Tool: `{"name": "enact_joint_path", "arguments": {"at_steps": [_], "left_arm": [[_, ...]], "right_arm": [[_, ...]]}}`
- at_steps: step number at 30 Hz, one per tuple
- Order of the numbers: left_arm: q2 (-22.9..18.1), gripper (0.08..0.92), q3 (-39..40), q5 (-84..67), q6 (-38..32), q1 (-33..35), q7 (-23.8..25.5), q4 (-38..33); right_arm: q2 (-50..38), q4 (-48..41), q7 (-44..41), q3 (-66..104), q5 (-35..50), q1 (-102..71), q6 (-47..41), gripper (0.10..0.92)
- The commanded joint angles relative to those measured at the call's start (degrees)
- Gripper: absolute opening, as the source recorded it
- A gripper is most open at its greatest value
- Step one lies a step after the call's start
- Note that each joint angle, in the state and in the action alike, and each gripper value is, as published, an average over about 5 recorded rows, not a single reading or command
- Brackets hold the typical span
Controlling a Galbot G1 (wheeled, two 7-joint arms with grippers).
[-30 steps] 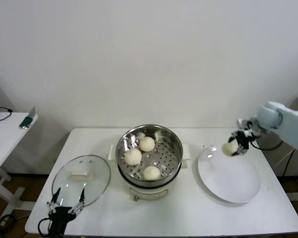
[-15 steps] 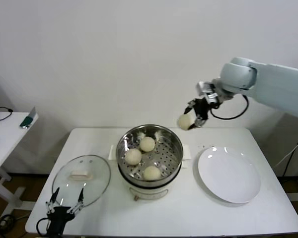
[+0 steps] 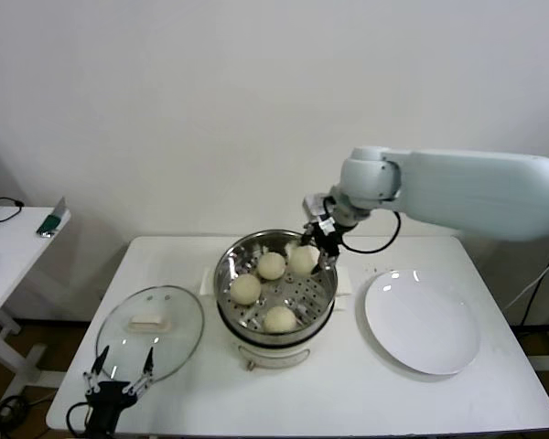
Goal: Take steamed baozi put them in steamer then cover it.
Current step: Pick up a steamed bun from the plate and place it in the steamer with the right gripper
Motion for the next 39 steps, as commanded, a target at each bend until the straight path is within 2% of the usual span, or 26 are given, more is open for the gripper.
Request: {"name": "enact_joint_path", "arguments": {"at_steps": [1, 17, 20, 25, 31, 35, 39], "left_arm": [[-0.1, 0.823, 0.0, 0.0, 0.0, 0.0, 0.0, 0.0], [0.0, 0.823, 0.0, 0.0, -0.1, 0.1, 0.0, -0.1], [0.0, 0.823, 0.0, 0.0, -0.1, 0.0, 0.0, -0.1], [-0.1, 0.823, 0.1, 0.0, -0.1, 0.0, -0.1, -0.1], [0.1, 0.823, 0.0, 0.0, 0.1, 0.1, -0.6, -0.4], [0.2, 0.823, 0.1, 1.0, 0.2, 0.1, -1.2, -0.8], [0.7, 0.823, -0.2, 4.0, 0.1, 0.0, -2.0, -0.9]], "right_arm": [[3.0, -0.4, 1.9, -0.6, -3.7, -6.7, -2.1, 0.662], [4.1, -2.5, 3.1, 0.2, -6.2, -9.2, -2.3, 0.661], [3.9, -2.8, 3.4, 1.0, -4.8, -9.2, -2.0, 0.692], [2.3, -2.9, 2.4, 3.7, -0.1, -7.1, -0.7, 0.802], [-4.0, -2.4, 1.6, 7.9, 7.4, -2.6, -0.1, 0.822], [-11.6, -1.1, 2.3, 12.7, 12.5, -2.4, -1.4, 0.823], [-20.9, 2.1, 2.8, 17.2, 12.9, -5.1, -1.6, 0.823]]}}
